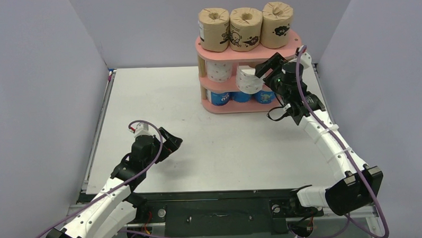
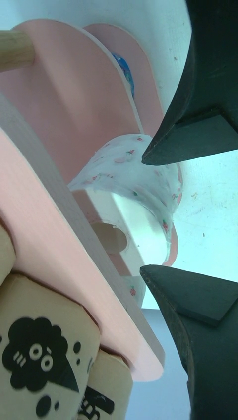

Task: Place and organize the paper towels onto the shelf
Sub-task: Place the paper towel on the shelf.

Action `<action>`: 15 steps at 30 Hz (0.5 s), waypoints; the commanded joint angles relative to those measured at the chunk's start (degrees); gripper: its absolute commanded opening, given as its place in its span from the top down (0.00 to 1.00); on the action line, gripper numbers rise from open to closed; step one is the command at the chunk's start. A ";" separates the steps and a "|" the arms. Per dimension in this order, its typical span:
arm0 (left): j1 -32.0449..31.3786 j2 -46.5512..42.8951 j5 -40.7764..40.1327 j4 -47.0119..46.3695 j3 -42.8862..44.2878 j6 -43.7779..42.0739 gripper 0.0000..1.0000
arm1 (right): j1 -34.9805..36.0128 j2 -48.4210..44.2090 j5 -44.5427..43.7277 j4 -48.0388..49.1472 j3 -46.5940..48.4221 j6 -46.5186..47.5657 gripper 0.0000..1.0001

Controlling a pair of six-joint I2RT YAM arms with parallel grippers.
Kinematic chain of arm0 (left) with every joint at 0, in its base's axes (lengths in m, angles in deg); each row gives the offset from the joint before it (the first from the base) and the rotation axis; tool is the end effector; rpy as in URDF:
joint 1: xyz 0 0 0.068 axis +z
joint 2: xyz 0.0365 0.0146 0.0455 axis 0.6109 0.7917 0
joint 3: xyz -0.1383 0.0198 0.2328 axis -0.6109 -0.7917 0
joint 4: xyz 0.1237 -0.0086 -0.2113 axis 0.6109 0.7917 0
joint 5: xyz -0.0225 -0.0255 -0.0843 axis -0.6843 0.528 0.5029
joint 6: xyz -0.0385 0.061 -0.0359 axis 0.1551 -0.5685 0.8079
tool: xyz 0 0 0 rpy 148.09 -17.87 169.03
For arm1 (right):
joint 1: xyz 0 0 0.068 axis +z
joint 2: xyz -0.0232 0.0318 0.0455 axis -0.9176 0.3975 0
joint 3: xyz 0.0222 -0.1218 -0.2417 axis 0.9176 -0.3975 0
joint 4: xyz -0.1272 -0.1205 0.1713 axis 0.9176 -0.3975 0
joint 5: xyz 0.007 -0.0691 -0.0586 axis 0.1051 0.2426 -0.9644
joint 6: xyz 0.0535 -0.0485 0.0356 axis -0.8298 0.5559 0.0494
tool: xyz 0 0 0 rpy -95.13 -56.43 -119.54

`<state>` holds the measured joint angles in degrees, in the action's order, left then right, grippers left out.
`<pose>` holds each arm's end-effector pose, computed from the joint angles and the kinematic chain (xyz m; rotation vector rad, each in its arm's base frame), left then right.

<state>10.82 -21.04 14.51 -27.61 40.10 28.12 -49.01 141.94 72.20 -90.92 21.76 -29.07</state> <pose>0.1640 -0.0745 0.2008 -0.6083 2.1192 -0.7205 0.3064 0.0881 0.3816 0.5744 1.8098 0.6732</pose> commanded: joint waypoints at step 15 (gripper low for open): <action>0.37 -0.29 3.37 -5.30 -0.09 0.36 0.04 | 8.50 -14.54 -8.55 14.69 -20.13 23.63 0.32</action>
<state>10.82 -21.04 16.67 -29.27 40.08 28.12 -39.64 127.23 67.00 -79.07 2.04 -10.25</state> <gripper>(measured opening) 0.965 0.673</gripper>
